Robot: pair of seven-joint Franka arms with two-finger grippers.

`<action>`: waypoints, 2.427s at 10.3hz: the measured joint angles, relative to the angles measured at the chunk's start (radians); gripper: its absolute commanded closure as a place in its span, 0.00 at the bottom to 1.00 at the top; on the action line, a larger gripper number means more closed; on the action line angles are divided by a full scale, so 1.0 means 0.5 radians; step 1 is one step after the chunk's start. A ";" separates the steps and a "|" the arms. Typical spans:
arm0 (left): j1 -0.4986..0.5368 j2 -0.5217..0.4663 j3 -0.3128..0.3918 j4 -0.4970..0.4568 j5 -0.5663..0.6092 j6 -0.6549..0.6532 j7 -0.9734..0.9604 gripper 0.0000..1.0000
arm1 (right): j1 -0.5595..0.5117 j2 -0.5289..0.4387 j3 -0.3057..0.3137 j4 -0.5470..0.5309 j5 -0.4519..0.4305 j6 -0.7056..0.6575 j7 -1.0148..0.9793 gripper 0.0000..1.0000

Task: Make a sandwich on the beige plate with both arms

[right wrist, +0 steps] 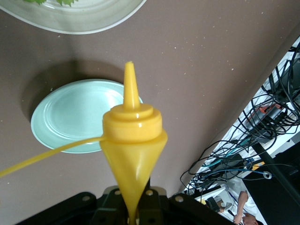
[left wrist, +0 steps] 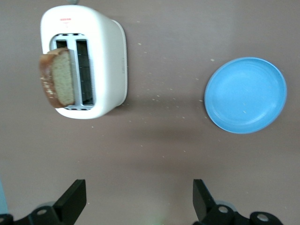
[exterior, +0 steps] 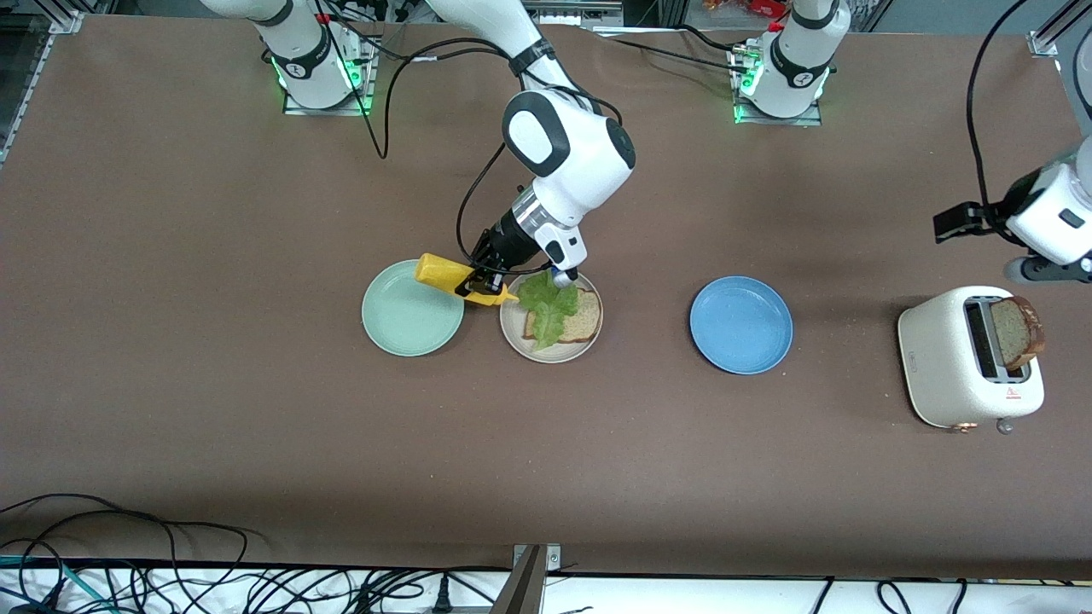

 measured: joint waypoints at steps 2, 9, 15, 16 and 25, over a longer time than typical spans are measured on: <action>0.134 0.096 0.003 -0.002 0.118 0.126 0.100 0.00 | -0.023 -0.009 -0.029 0.001 0.065 -0.010 0.001 1.00; 0.410 0.425 0.008 -0.005 0.163 0.560 0.428 0.00 | -0.397 -0.092 -0.445 -0.006 1.462 -0.198 -0.083 1.00; 0.498 0.609 0.007 -0.004 0.162 0.778 0.471 0.92 | -0.752 -0.155 -0.685 -0.374 2.479 -0.344 -0.962 1.00; 0.498 0.616 0.006 -0.004 0.162 0.778 0.471 1.00 | -0.793 -0.174 -0.736 -0.452 2.586 -0.438 -1.137 1.00; 0.504 0.637 -0.015 0.184 0.162 0.683 0.472 1.00 | -1.843 -0.221 -0.182 -0.684 3.109 -1.096 -2.777 1.00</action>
